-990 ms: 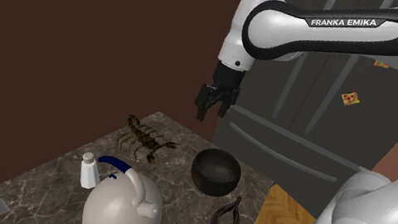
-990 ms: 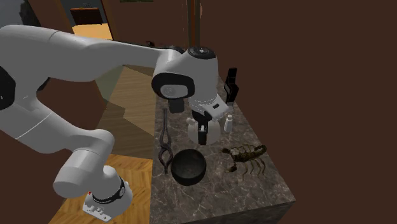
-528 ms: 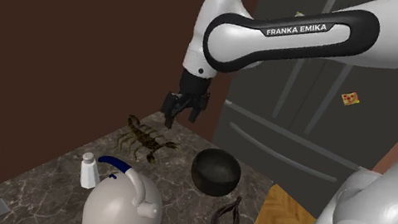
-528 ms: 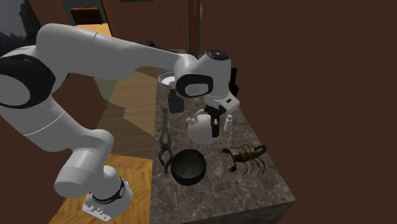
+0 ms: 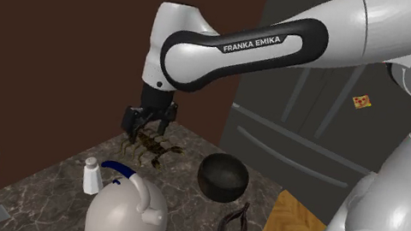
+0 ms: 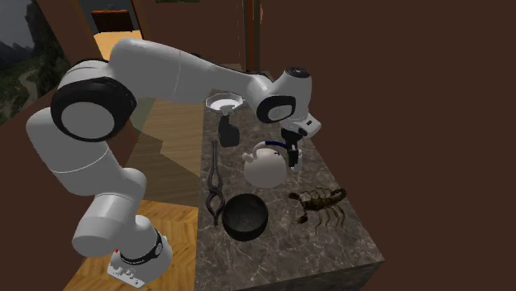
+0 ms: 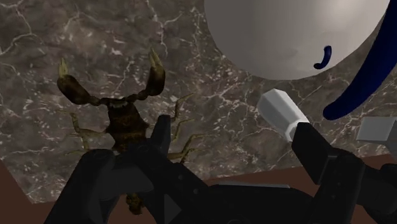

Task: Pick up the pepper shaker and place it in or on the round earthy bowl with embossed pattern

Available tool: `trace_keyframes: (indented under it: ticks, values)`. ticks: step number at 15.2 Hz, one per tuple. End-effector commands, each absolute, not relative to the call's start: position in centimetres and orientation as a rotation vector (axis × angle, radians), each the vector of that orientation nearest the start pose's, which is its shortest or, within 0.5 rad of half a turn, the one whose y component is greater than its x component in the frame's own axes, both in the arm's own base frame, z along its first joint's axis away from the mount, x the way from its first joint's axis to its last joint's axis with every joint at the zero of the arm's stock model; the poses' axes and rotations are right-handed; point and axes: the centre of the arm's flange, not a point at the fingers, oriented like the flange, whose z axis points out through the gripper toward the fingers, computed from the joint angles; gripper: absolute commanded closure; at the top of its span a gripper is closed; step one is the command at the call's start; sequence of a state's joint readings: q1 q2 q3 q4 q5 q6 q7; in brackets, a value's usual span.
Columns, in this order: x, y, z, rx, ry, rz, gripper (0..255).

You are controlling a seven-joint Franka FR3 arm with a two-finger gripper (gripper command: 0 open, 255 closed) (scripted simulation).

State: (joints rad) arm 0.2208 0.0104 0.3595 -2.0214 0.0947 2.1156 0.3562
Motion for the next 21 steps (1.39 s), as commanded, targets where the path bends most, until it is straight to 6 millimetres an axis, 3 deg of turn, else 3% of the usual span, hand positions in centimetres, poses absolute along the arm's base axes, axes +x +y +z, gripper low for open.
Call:
trace_keyframes:
  ticks: [1,10,17,21]
  values:
    - [47.8,33.4,44.3,-3.014,-0.288,-0.057,0]
    - [51.5,44.0,40.2,-3.018,-0.378,-0.069,0]
    - [51.6,44.3,36.5,-3.018,-0.378,-0.069,0]
    - [51.6,44.4,36.2,-3.018,-0.378,-0.069,0]
